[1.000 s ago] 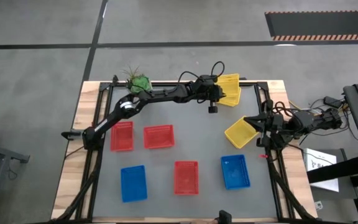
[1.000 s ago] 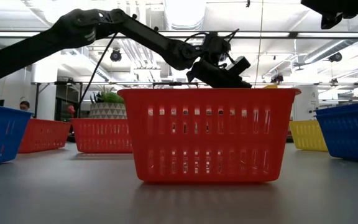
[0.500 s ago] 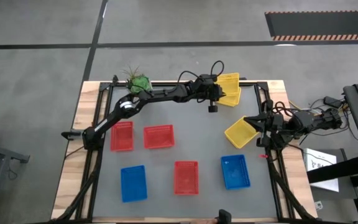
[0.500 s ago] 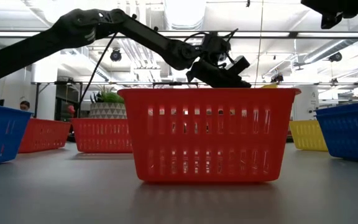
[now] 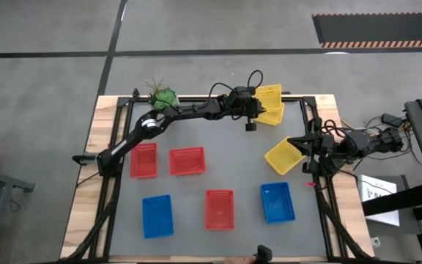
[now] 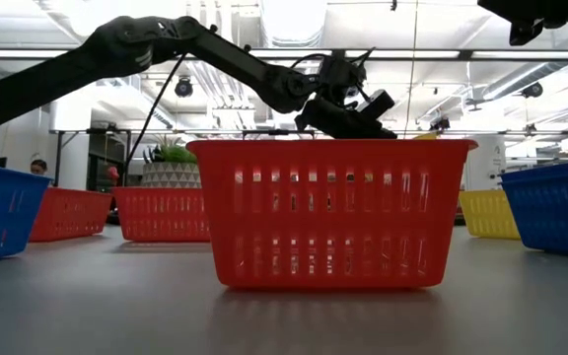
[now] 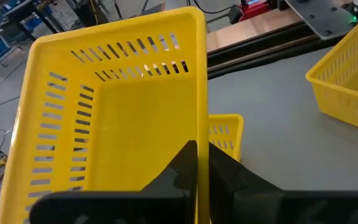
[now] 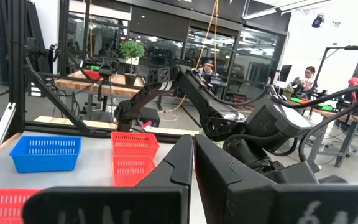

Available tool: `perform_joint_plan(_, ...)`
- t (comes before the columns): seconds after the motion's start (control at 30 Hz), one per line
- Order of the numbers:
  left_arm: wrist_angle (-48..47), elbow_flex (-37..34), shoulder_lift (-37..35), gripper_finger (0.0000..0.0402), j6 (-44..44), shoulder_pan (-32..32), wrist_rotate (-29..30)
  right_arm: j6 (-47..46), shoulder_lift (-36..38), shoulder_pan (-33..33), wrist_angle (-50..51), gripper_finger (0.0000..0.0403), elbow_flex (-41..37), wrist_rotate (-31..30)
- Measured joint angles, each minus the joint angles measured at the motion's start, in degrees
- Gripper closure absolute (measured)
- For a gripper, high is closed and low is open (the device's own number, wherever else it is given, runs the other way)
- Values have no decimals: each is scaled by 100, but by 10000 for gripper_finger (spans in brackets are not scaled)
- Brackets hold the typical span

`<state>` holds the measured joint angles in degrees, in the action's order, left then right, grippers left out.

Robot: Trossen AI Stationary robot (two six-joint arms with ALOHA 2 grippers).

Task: Stack baskets by color
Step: Stack the top left yellow bin on top of the top right yellow bin

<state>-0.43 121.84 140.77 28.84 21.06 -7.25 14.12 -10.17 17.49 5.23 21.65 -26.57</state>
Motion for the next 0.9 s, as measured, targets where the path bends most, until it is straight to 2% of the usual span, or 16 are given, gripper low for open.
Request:
perform_joint_plan(0.37,0,0,4,331,-150,11,-17,1,0,-1,2,394,0,0)
perform_joint_plan(0.6,-34,0,-13,319,-161,-9,-15,1,0,-1,8,394,2,0)
perform_joint_plan(0.7,-407,-7,-215,319,-171,-143,8,1,2,-1,53,394,2,0)
perform_joint_plan(0.83,-1412,-5,-855,319,-170,-435,19,3,-1,0,70,394,2,-32)
perform_joint_plan(0.9,-1928,1,-1176,319,-172,-610,206,1,-2,-1,71,394,2,-48)
